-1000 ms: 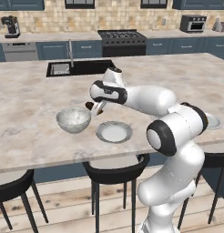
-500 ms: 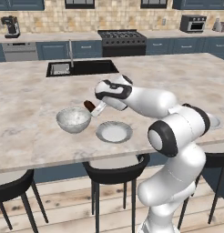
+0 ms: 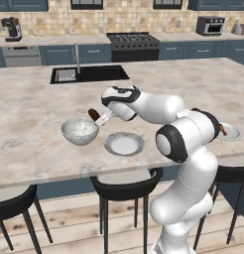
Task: Pick the chicken drumstick and sweet potato from their plates and place them in the bowl. Then put the bowl in the fridge.
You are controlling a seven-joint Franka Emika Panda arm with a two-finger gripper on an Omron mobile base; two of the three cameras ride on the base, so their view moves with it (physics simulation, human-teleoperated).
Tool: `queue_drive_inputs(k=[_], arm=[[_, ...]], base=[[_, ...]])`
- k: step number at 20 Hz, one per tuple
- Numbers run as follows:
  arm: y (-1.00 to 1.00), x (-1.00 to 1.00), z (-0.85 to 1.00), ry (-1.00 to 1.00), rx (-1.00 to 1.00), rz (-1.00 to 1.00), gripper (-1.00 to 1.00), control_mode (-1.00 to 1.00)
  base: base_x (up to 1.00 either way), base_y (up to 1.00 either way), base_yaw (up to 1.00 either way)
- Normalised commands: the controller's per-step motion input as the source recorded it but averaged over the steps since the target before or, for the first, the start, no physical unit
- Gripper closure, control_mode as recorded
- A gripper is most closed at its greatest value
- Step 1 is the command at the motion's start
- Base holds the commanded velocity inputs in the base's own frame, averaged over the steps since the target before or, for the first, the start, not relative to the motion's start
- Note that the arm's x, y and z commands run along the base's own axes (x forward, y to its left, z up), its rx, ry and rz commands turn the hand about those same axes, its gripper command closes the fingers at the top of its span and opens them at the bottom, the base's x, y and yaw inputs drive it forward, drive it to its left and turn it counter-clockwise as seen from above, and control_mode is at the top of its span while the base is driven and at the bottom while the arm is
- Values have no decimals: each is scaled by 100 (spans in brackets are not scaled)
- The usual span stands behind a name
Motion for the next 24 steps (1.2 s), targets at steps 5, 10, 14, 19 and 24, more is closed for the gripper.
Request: queue_drive_inputs(k=[5,10,14,19,24], arm=[[14,27,-2,21,-6,-2,100,-100],[16,18,-15,14,-7,-5,100,-100],[19,22,-16,2,-2,-11,100,-100],[24,21,-27,0,-4,-10,100,-100],[11,13,-32,0,-2,-9,100,-100]], base=[[0,0,0],[0,0,0],[0,0,0],[0,0,0],[0,0,0]])
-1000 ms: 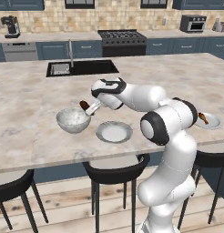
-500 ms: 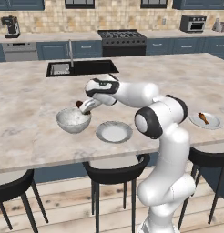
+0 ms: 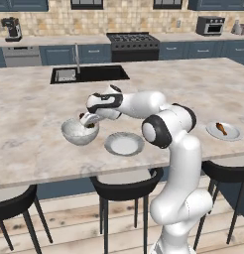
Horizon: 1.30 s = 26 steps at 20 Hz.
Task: Pick the chicken drumstick and sweet potato from their plates and place them in the bowl. Then put the bowl in the fridge.
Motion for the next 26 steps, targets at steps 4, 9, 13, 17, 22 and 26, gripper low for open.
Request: queue_drive_inputs(k=[4,9,13,17,22,26], arm=[[0,6,-22,0,0,-7,100,-100],[0,7,-22,5,0,-4,100,-100],[0,11,-13,2,0,-2,100,-100],[1,12,-3,4,0,0,100,-100],[4,11,0,7,0,0,-100,-100],[4,12,0,6,0,0,-100,-100]], base=[[0,0,0],[0,0,0],[0,0,0],[0,0,0],[0,0,0],[0,0,0]])
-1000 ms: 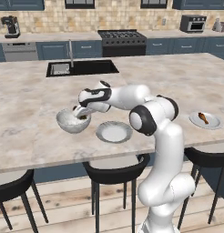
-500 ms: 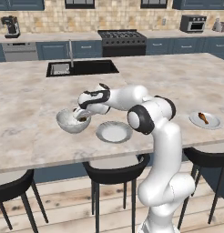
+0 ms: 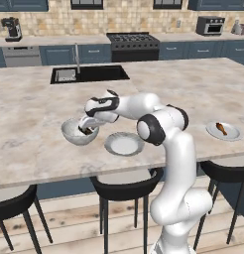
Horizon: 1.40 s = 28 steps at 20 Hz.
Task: Pick the chicken drumstick and sweet potato from their plates and place them in the bowl. Then put the bowl in the fridge.
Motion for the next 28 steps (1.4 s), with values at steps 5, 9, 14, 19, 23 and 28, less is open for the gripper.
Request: queue_drive_inputs(k=[5,9,14,19,23,28], arm=[[5,10,0,5,0,0,-100,-100],[1,2,7,1,0,0,-100,-100],[-19,-27,22,0,0,-2,-100,-100],[-32,-54,16,0,0,-4,-100,-100],[-45,-70,11,0,0,-1,-100,-100],[-54,-67,13,0,-1,-1,-100,-100]], base=[[0,0,0],[0,0,0],[0,0,0],[0,0,0],[0,0,0],[0,0,0]])
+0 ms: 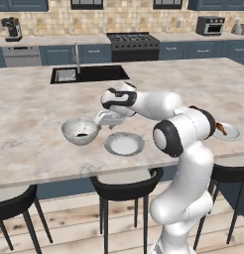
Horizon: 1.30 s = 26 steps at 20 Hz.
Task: Pick the chicken drumstick and sweet potato from their plates and place them in the bowl. Then put the bowl in the fridge.
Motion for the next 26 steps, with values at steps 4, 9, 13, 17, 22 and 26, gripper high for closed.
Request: queue_drive_inputs(k=[4,9,13,17,22,26], arm=[[-59,-63,8,-2,-2,-3,-100,-100],[-64,-48,12,-11,-9,-3,-100,-100],[-63,-35,16,-7,-18,0,-100,-100],[-70,-36,14,-4,-18,0,-100,-100],[-76,-32,13,4,-6,-9,-100,-100],[-78,-30,10,6,0,-14,-100,-100]], base=[[0,0,0],[0,0,0],[0,0,0],[0,0,0],[0,0,0],[0,0,0]])
